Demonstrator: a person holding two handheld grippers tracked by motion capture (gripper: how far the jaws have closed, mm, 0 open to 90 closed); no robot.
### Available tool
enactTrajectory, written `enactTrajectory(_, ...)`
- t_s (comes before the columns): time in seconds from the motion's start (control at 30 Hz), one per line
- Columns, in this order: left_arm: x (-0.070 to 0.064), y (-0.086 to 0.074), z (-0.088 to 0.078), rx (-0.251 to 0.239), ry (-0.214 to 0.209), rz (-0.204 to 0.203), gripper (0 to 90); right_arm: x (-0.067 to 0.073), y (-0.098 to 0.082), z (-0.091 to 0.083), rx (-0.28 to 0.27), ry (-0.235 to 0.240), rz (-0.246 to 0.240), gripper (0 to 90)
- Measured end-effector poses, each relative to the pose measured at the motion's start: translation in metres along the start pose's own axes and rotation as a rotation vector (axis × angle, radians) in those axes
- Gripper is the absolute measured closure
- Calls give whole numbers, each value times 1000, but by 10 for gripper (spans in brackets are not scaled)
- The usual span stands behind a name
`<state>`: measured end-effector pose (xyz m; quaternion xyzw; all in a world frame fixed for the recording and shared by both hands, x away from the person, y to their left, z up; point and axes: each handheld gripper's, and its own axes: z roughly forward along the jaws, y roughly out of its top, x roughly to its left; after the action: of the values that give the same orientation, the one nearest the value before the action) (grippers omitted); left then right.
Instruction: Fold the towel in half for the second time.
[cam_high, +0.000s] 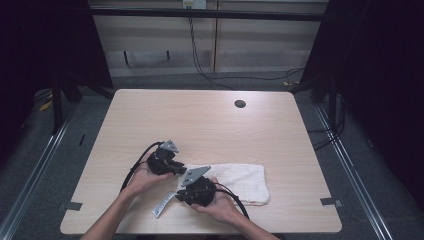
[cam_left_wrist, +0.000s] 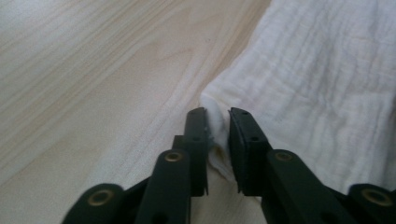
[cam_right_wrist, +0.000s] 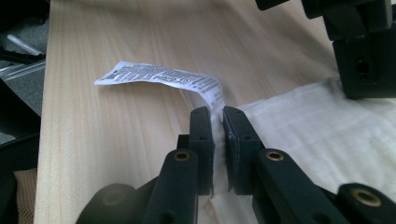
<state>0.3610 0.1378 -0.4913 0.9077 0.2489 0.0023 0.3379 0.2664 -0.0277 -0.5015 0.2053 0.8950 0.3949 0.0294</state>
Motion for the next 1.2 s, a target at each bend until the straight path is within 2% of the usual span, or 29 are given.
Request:
enactTrajectory(0.1,1,0,0,-3,-7,-14,840,1,1,-1,14,-12,-11,825)
enactTrajectory(0.13,5,-1,0,-10,-36,-31,843,0,1,-1,14,-8,-2,827)
enactTrajectory(0.17,5,-1,0,-10,-36,-31,846,0,1,-1,10,-4,4,829)
enactTrajectory(0.2,7,-2,0,-14,-44,-50,848,0,1,-1,10,-4,6,830)
enactTrajectory(0.33,9,-2,-3,-24,-52,-57,853,-2,2,-4,10,0,30,832)
enactTrajectory(0.37,10,-2,-4,-36,-67,-64,853,-2,2,-4,5,6,38,832)
enactTrajectory(0.43,9,-2,-5,-47,-60,-83,854,-3,3,-7,1,5,37,832)
enactTrajectory(0.67,12,-1,-9,-79,-79,-104,854,-4,6,-13,-19,16,54,832)
enactTrajectory(0.73,14,-1,-11,-67,-75,-109,857,-5,7,-15,-24,25,67,832)
enactTrajectory(0.87,15,-1,-15,-98,-98,-119,857,-6,8,-18,-36,38,76,832)
enactTrajectory(1.07,13,0,-18,-97,-99,-126,858,-6,10,-21,-58,62,93,833)
enactTrajectory(1.17,12,1,-19,-109,-105,-124,857,-5,12,-22,-61,61,89,833)
enactTrajectory(1.2,12,1,-22,-124,-115,-136,857,-4,14,-24,-65,62,87,833)
